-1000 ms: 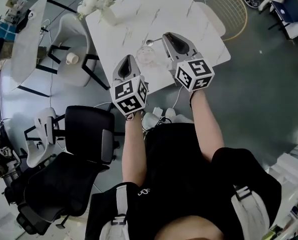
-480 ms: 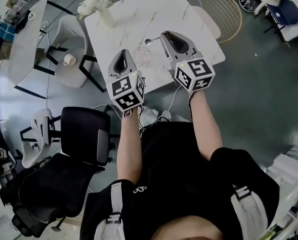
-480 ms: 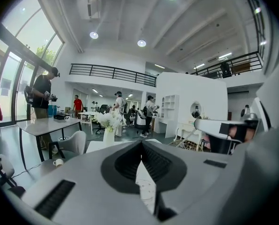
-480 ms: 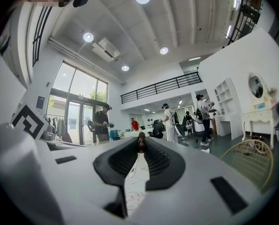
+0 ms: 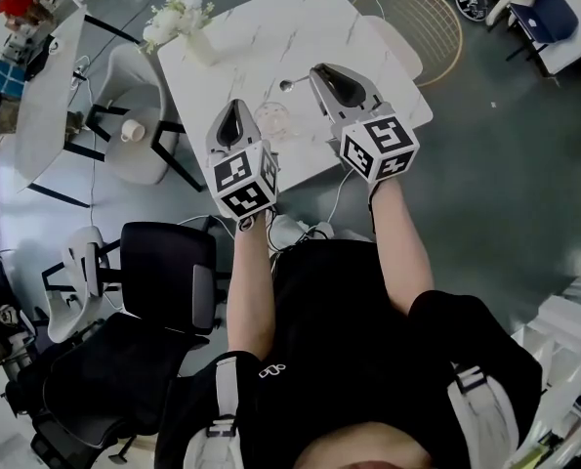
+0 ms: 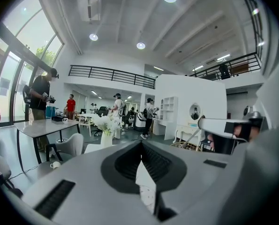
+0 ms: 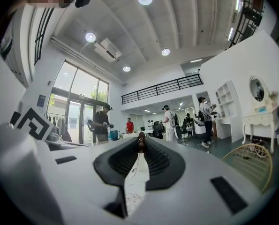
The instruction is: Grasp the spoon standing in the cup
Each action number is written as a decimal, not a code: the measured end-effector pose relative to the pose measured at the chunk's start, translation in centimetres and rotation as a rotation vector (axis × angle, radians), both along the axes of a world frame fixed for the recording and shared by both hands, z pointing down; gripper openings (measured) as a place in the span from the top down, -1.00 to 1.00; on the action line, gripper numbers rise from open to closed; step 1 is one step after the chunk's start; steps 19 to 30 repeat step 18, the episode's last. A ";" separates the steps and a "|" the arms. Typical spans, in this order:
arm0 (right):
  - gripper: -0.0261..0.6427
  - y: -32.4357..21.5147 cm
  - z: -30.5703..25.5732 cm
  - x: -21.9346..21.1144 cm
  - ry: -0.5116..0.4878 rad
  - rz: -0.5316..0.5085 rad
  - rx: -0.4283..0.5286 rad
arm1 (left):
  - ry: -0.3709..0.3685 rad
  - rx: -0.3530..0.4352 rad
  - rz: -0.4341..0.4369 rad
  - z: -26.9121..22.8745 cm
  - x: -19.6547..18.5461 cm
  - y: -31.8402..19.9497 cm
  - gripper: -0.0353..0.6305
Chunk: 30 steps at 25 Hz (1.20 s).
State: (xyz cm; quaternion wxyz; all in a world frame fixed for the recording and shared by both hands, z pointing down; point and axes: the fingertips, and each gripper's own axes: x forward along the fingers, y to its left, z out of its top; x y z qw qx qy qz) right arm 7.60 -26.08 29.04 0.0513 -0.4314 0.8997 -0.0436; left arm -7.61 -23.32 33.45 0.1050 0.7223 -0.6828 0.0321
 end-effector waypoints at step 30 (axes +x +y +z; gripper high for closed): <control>0.78 0.1 0.2 -0.5 0.019 -0.028 0.004 | 0.010 0.003 0.024 -0.1 0.4 0.1 0.85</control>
